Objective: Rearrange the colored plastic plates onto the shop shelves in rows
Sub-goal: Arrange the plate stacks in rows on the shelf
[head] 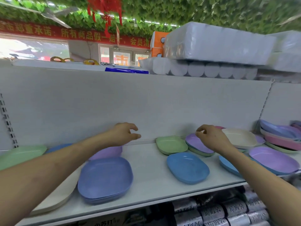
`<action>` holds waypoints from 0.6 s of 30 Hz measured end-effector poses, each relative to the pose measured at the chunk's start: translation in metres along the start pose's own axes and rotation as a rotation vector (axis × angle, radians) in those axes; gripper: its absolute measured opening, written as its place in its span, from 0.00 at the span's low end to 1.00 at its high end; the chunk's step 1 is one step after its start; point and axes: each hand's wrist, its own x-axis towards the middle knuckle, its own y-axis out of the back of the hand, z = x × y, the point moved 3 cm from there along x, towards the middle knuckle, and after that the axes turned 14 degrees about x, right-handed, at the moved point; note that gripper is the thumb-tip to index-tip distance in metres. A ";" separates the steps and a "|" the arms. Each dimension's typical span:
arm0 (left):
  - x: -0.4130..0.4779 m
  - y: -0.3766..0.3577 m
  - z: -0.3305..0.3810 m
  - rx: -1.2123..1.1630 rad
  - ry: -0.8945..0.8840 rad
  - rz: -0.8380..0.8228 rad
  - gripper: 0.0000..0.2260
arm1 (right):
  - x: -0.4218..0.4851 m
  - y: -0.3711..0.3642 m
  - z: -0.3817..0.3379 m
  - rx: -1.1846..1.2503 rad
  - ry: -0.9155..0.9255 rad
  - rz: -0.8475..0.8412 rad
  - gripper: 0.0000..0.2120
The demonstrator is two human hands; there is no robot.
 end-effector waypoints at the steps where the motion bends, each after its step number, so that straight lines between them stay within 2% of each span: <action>1: 0.006 -0.007 0.007 -0.029 0.005 -0.013 0.20 | 0.004 0.003 0.009 -0.025 0.001 0.015 0.09; 5: 0.028 -0.033 0.029 -0.187 0.065 -0.056 0.16 | 0.023 0.017 0.047 -0.101 0.009 0.046 0.12; 11: 0.048 -0.066 0.056 -0.274 0.148 -0.113 0.15 | 0.041 0.017 0.077 -0.147 0.056 -0.010 0.05; 13: 0.054 -0.075 0.064 -0.280 0.170 -0.128 0.14 | 0.047 0.013 0.081 -0.169 0.077 -0.047 0.08; 15: 0.058 -0.082 0.070 -0.275 0.188 -0.124 0.13 | 0.052 0.011 0.083 -0.218 0.076 -0.038 0.05; 17: 0.060 -0.086 0.074 -0.299 0.204 -0.118 0.14 | 0.055 0.007 0.085 -0.313 0.075 -0.013 0.15; 18: 0.061 -0.088 0.075 -0.320 0.210 -0.115 0.15 | 0.056 0.005 0.083 -0.382 0.094 0.013 0.16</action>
